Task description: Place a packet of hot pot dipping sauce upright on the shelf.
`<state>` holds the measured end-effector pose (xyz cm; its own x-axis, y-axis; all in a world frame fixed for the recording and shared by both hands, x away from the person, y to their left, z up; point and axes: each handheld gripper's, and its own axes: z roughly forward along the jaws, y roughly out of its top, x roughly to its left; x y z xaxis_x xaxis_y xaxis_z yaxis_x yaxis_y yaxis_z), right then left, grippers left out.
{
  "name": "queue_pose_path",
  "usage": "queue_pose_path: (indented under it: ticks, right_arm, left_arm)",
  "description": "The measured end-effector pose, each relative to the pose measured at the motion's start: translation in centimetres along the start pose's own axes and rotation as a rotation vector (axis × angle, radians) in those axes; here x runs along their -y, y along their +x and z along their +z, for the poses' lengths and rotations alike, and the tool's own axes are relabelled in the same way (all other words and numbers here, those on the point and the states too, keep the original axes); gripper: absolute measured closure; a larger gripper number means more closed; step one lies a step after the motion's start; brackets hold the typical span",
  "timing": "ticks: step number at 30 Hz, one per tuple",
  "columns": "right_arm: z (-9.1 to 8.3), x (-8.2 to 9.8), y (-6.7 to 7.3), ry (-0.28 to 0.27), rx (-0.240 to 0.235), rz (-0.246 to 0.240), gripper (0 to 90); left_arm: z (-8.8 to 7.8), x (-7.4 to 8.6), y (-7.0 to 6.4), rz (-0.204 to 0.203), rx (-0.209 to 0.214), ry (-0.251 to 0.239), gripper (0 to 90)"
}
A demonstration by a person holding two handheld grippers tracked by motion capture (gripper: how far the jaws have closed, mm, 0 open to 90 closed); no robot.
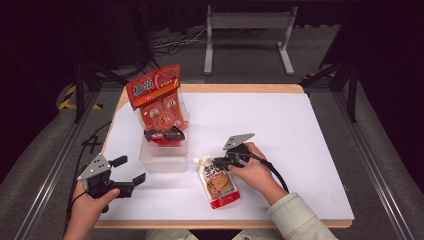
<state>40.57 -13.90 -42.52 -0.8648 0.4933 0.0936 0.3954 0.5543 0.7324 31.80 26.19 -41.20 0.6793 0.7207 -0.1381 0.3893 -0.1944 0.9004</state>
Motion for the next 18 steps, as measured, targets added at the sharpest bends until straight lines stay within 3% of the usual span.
queue_pose_path:
  ticks: [14,18]
  right_arm:
    - [-3.6,-0.4,0.6,-0.132,-0.021,0.009,88.6]
    - [-4.7,-0.5,0.9,-0.166,-0.024,0.0,88.6]
  left_arm:
    - [0.0,-0.2,-0.2,-0.001,0.01,-0.014,7.2]
    - [0.0,-0.3,-0.4,0.034,0.02,-0.035,7.7]
